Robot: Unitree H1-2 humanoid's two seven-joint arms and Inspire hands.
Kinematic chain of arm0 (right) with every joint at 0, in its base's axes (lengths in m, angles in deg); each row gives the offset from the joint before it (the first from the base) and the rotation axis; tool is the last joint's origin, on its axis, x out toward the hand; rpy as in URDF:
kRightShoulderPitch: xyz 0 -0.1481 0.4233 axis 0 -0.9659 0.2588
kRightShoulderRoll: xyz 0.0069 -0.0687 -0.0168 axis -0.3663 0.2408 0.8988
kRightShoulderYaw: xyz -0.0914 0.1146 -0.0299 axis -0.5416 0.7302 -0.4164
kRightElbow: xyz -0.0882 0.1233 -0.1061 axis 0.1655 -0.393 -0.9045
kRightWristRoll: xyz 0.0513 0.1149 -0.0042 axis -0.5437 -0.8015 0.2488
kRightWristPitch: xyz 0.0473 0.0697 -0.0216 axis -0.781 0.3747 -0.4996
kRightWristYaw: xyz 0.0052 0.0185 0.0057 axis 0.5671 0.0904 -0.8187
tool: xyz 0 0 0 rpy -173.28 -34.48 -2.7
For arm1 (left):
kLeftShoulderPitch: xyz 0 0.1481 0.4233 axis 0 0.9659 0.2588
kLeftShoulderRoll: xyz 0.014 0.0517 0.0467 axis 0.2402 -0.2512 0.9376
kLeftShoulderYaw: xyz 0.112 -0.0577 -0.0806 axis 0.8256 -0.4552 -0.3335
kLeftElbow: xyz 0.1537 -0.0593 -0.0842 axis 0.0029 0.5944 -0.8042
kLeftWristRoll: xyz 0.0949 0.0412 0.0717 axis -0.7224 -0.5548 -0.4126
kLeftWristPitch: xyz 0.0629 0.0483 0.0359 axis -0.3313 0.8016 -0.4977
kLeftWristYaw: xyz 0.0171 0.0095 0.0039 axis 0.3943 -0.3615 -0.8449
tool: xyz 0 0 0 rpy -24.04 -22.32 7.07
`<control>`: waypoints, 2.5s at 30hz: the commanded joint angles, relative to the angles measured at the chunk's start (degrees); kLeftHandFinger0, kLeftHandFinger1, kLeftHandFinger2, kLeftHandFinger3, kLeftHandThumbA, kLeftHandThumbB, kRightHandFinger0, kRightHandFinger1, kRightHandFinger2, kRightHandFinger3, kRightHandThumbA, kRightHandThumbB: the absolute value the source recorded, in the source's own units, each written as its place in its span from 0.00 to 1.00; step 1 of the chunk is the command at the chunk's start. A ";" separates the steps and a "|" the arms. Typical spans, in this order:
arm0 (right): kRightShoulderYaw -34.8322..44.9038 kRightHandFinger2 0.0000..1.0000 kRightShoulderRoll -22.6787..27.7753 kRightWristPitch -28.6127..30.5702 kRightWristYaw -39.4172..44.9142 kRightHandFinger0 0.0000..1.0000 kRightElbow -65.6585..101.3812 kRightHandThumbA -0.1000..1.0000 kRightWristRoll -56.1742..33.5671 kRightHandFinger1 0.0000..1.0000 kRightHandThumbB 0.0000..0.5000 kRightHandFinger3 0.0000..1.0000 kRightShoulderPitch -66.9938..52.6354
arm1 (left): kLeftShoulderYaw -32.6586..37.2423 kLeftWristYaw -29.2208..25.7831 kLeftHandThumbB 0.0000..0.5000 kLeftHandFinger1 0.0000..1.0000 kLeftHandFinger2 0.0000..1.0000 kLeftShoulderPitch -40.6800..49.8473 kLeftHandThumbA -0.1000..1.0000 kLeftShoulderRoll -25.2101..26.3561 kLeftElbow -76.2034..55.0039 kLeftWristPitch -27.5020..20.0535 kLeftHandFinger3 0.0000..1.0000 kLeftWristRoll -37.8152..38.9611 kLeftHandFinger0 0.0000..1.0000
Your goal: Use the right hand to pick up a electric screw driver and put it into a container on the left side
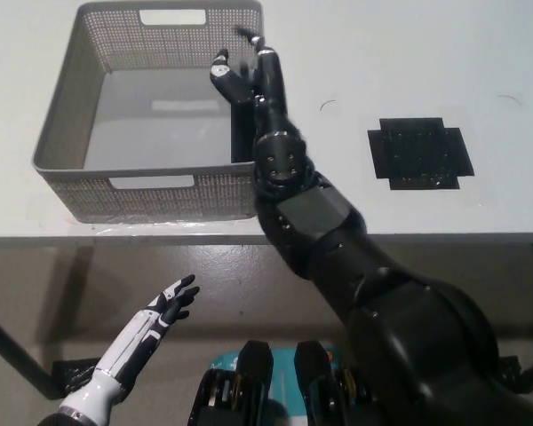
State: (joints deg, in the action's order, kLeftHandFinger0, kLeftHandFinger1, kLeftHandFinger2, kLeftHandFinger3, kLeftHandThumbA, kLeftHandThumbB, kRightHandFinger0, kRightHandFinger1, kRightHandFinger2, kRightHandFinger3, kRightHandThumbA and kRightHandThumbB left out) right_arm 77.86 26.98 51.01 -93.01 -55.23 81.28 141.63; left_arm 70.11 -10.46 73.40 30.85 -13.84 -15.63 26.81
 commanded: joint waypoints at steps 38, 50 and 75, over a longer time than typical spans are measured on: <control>0.72 1.00 15.64 -10.91 15.11 1.00 88.11 0.96 -5.02 1.00 0.64 1.00 -33.25 | -0.88 1.34 0.17 1.00 1.00 1.10 1.00 1.74 -0.62 -1.69 1.00 -0.30 1.00; -1.86 1.00 16.92 0.19 16.08 1.00 93.20 0.99 -5.22 1.00 0.48 1.00 -67.49 | -1.18 0.25 0.09 1.00 1.00 4.56 1.00 0.00 1.55 -4.33 1.00 0.35 1.00; -2.84 1.00 16.58 5.87 25.47 1.00 66.47 0.89 -11.73 1.00 0.57 1.00 -76.42 | -5.50 -1.60 0.07 1.00 1.00 7.22 1.00 -3.73 4.36 -9.30 1.00 1.47 1.00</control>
State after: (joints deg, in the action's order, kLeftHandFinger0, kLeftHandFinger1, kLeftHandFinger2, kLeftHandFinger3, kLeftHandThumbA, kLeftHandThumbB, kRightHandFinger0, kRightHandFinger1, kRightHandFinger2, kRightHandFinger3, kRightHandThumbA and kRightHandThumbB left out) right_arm 75.05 43.41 53.44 -70.84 11.43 71.03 62.94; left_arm 65.95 -10.15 81.46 27.73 -8.99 -22.15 26.53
